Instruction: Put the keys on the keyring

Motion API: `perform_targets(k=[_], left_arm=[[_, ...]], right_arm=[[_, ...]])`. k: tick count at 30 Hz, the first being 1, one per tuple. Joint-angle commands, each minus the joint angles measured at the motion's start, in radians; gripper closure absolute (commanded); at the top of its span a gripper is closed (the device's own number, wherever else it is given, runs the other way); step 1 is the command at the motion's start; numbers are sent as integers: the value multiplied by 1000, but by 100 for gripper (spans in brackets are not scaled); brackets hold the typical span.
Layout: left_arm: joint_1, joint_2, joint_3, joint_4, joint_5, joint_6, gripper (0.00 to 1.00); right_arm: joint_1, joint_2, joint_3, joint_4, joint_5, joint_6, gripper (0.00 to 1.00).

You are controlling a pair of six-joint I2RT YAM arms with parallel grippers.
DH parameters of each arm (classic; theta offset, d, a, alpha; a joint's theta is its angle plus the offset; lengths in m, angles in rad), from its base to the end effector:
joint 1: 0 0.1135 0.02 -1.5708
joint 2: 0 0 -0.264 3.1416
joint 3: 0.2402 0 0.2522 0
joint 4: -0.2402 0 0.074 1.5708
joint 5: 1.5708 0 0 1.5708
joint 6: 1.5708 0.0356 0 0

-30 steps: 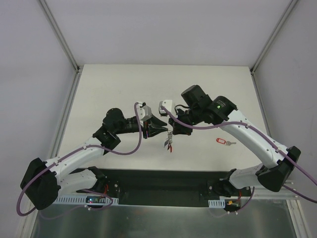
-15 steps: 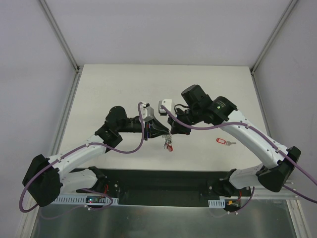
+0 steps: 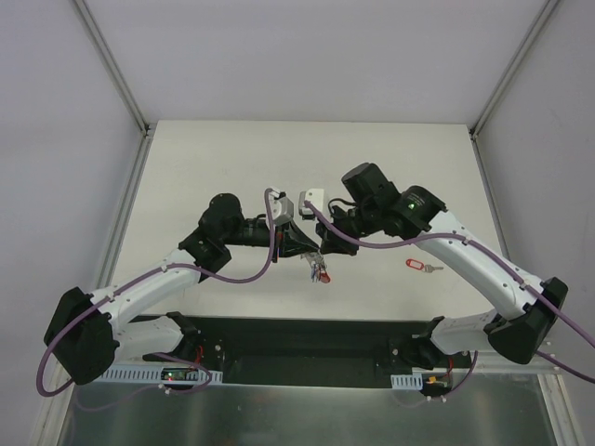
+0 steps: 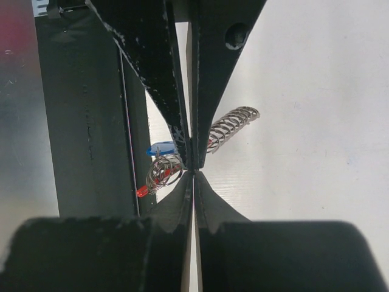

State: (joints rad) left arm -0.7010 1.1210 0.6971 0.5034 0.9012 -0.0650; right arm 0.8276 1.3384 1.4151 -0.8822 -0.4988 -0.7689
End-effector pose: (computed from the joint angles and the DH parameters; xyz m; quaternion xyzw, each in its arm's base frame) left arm 0.1723 -0.1819 0.3128 0.4949 0.4801 -0.5212 0.5030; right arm 0.1713 0.2116 0.3731 -0.7081 0.5615 0.2395 0.3550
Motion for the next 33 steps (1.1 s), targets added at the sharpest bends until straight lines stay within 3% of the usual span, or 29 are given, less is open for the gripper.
perform_targets(k=[1, 3, 4, 10, 13, 16, 18, 26, 33], left_arm=[[-5, -24, 41, -42, -5, 33, 100], [-6, -50, 28, -39, -41, 37, 100], [-6, -59, 22, -29, -80, 34, 100], [-6, -139, -80, 167, -206, -33, 100], [-6, -147, -113, 253, -249, -79, 100], [-6, -144, -131, 305, -291, -111, 100], [-5, -145, -140, 319, -330, -121, 100], [-6, -142, -168, 353, -446, -145, 100], [-5, -124, -168, 377, -476, -162, 100]], right_arm=[[-1, -62, -19, 86, -3, 32, 91], [-21, -88, -65, 135, -6, 74, 77], [-34, -105, -88, 205, -26, 95, 74], [-232, -268, -350, 594, -246, 318, 71], [-249, -272, -393, 649, -291, 355, 71], [-251, -275, -430, 722, -299, 422, 65], [-251, -298, -456, 800, -299, 462, 55], [-199, -346, -504, 865, -175, 566, 27], [-56, -323, -507, 850, 80, 525, 21]])
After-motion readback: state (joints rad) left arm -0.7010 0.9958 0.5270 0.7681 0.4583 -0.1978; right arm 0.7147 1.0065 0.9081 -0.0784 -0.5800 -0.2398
